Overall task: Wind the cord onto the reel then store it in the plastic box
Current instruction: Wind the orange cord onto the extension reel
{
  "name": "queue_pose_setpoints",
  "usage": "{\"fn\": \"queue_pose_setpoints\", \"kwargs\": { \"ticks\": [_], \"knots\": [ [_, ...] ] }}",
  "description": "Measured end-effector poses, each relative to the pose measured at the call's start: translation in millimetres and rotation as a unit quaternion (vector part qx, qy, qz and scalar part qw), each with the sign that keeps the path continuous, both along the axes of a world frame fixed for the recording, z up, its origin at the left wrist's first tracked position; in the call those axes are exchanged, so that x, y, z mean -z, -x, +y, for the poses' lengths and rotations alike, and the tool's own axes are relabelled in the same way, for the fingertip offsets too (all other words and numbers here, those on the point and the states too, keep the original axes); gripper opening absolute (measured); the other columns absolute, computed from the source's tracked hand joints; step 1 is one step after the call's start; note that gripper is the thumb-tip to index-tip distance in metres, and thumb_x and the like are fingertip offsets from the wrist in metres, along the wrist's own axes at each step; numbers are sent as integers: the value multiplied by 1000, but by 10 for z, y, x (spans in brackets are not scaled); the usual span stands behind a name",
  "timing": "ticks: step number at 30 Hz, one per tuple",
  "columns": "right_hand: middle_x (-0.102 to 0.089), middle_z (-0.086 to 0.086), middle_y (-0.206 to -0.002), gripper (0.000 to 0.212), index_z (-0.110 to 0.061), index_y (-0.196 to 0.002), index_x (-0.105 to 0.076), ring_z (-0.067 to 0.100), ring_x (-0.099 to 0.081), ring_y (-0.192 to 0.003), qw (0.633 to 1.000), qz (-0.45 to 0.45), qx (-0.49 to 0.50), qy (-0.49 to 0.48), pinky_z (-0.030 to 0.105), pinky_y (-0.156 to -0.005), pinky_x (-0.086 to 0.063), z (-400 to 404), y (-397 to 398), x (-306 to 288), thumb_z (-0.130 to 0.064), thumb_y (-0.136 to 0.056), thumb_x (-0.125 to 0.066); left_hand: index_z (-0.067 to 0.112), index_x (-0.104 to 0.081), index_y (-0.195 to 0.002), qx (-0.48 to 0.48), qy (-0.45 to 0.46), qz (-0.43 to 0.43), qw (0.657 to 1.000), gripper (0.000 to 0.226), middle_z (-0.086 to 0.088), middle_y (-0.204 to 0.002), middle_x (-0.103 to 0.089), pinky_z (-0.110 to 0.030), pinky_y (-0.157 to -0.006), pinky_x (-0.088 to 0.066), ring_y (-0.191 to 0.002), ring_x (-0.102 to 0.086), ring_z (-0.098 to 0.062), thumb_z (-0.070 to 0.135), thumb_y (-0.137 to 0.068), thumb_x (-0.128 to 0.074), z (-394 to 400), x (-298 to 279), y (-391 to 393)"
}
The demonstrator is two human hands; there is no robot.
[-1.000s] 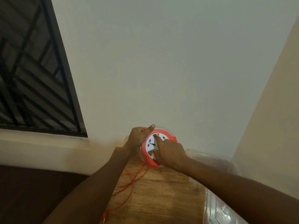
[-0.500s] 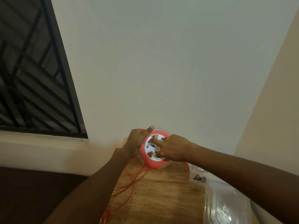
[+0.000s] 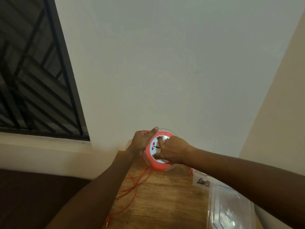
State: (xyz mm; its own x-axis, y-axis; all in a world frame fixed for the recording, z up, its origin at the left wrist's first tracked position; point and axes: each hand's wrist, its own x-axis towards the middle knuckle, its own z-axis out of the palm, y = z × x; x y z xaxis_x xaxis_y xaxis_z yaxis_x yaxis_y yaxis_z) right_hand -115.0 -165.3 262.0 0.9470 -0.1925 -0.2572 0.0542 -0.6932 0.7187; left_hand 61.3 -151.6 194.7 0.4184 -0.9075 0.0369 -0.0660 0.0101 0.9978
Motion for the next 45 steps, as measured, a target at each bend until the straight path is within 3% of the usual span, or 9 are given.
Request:
{"fn": "queue_pose_setpoints", "kwargs": {
  "ticks": [9,14,17,22,27,32,36,40,45],
  "knots": [
    [-58,18,-129,54,-26,-144,-41,33,-62,-109,999,-6,-44,0,40,-76,-55,-25,4,-8,-29,-94,-60,10,-79,-82,8,-9,-35,999,48,-13,-83,-81,-35,-71,-64,-68,-77,-24,57,-91,-69,3,49,-19],
    [-64,15,-124,60,-9,-141,-43,33,-67,-99,991,-122,19,-45,41,-75,-55,37,-13,138,-34,-90,-62,13,-80,-83,15,-5,-39,999,50,-8,-85,-82,-34,-69,-64,-75,-80,-27,62,-87,-70,19,49,-5],
    [-67,17,-112,73,-5,-146,-33,33,-68,-84,958,-242,122,-98,36,-61,-50,80,-31,272,-40,-88,-57,15,-80,-83,0,-13,-51,999,49,-6,-82,-82,-35,-71,-65,-74,-80,-26,62,-88,-68,-4,15,-30],
    [-68,9,-110,80,-5,-151,-22,28,-67,-91,859,-380,270,-212,31,-65,-48,186,-132,483,-45,-90,-53,-8,-73,-83,-20,5,-55,998,66,-30,-87,-75,-45,-77,-60,-71,-72,-37,58,-90,-71,-6,77,-13],
    [-62,12,-126,83,-5,-153,-12,29,-64,-104,819,-382,321,-284,37,-75,-54,257,-138,639,-39,-91,-55,-8,-74,-86,-11,-6,-56,998,62,-27,-87,-77,-53,-78,-63,-77,-75,-45,54,-92,-71,32,211,-17],
    [-70,12,-108,80,-7,-149,-28,28,-69,-86,897,-354,194,-180,36,-69,-50,194,-48,627,-41,-86,-64,-2,-78,-86,-26,-10,-25,999,57,-18,-83,-80,-38,-71,-64,-72,-77,-32,55,-91,-71,37,210,-55],
    [-67,16,-108,41,-28,-117,-62,29,-69,-74,967,-243,46,-62,39,-68,-52,99,70,476,-31,-78,-74,-5,-76,-84,-33,-13,-60,998,62,-21,-82,-78,-36,-69,-62,-68,-75,-28,56,-91,-71,22,191,-108],
    [-39,26,-141,51,-33,-142,-37,38,-63,-94,984,-164,19,-68,44,-72,-53,16,130,464,-23,-96,-55,5,-79,-78,-29,-22,-58,998,52,-13,-79,-81,-39,-74,-64,-76,-79,-31,55,-91,-71,5,178,-103],
    [-31,24,-148,55,-37,-147,-32,36,-60,-102,979,-176,52,-84,44,-74,-55,69,115,426,-29,-97,-54,11,-80,-81,-2,-41,-56,998,49,-10,-82,-82,-38,-74,-65,-75,-80,-27,57,-93,-68,-24,159,-118]
  ]
}}
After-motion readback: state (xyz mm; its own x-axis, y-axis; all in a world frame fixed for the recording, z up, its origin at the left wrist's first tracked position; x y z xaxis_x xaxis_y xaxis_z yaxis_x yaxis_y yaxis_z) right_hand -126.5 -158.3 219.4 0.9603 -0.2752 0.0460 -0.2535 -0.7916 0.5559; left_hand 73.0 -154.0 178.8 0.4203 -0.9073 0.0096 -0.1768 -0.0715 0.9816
